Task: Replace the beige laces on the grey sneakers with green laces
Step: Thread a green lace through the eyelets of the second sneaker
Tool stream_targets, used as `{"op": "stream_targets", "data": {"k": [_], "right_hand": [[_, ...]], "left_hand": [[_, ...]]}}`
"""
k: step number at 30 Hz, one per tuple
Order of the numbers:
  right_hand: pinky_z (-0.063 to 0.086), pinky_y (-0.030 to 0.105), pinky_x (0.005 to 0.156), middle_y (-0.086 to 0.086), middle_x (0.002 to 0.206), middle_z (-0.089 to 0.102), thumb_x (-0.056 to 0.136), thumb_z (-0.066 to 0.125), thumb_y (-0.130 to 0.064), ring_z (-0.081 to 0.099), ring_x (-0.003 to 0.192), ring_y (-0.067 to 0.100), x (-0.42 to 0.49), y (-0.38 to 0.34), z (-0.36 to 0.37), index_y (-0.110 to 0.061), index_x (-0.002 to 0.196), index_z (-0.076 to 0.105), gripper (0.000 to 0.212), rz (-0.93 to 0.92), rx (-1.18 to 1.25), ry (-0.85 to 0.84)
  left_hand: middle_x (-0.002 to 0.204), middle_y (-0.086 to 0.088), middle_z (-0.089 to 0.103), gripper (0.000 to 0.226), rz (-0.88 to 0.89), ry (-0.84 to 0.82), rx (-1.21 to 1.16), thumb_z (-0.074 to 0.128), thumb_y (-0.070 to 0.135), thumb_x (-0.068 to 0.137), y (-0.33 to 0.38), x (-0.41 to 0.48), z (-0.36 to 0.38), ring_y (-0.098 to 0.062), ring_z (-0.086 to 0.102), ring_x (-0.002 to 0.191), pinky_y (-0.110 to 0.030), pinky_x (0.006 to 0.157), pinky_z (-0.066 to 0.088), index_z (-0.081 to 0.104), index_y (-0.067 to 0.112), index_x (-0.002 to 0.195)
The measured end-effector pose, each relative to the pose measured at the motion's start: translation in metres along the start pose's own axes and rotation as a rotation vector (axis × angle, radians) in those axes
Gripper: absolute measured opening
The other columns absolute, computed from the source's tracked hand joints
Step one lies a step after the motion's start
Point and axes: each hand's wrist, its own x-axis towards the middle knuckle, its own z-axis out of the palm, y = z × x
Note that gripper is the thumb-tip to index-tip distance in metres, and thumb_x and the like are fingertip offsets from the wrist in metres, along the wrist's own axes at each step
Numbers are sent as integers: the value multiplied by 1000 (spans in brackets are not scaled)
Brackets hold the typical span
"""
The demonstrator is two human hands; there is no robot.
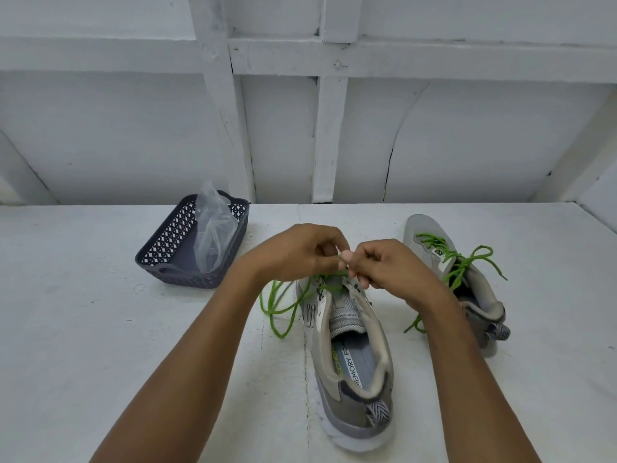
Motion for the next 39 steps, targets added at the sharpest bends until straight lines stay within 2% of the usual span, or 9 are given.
{"op": "stream_targets", "data": {"k": [2, 4, 7, 11, 14, 20, 25, 30, 39], "right_hand": [[39, 24, 59, -3, 58, 62, 87, 62, -55, 47, 50, 3, -1, 0, -2, -13, 75, 69, 44, 49, 20, 17], [45, 24, 59, -4, 69, 65, 77, 65, -63, 54, 61, 6, -5, 0, -4, -10, 85, 68, 53, 118, 6, -37], [53, 22, 60, 4, 83, 66, 80, 78, -38, 60, 74, 10, -8, 4, -5, -4, 93, 68, 38, 186, -4, -148], [52, 18, 54, 18, 86, 62, 86, 62, -4, 57, 65, 9, -6, 4, -11, 11, 93, 70, 18, 233, 90, -97], [50, 18, 52, 16, 77, 58, 86, 59, 2, 56, 51, 5, -5, 9, -15, 17, 95, 68, 19, 279, 162, -64], [51, 21, 52, 16, 74, 67, 85, 59, 4, 63, 54, 10, -5, 18, -15, 7, 90, 74, 17, 327, 285, -47], [52, 21, 53, 16, 77, 69, 85, 59, 4, 64, 57, 12, -6, 21, -17, 3, 85, 75, 16, 327, 311, -51], [52, 22, 55, 25, 91, 69, 85, 57, 5, 64, 61, 13, -6, 23, -18, 3, 83, 75, 18, 317, 324, -66], [53, 21, 56, 17, 81, 70, 85, 58, 5, 66, 62, 12, -5, 23, -15, 9, 90, 73, 17, 317, 333, -60]], "left_hand": [[77, 1, 70, 4, 2, 49, -44, 68, 25, 93, 0, 0, 2, -8, 61, 66, -32, 66, 52, 70, 22, 95], [69, 5, 67, 10, -11, 118, -18, 66, 25, 94, -3, -2, -2, 1, 55, 58, -18, 58, 43, 69, 27, 85], [66, 11, 66, 10, -71, 91, 74, 68, 23, 92, -3, -1, -6, 6, 56, 56, -8, 53, 37, 71, 25, 83], [70, 10, 70, 6, -102, -2, 138, 69, 20, 89, 0, 3, 0, 0, 62, 64, -19, 64, 49, 73, 23, 90], [69, 12, 66, 5, -96, 10, 164, 69, 21, 88, 3, 6, 9, 3, 55, 60, -17, 58, 42, 74, 20, 89], [72, 20, 61, 8, -63, 20, 239, 73, 22, 86, 9, 10, 21, 7, 53, 64, -7, 56, 37, 77, 15, 88], [87, 5, 73, 10, -51, 50, 252, 72, 20, 87, 11, 11, 26, -1, 55, 67, -6, 59, 38, 79, 14, 89], [84, 3, 74, 9, -66, 128, 162, 75, 22, 85, 11, 7, 30, -7, 62, 76, -8, 60, 41, 79, 14, 88], [87, 5, 75, 12, -71, 127, 321, 71, 28, 88, 11, 6, 34, -12, 63, 79, -27, 72, 51, 78, 19, 90]]}}
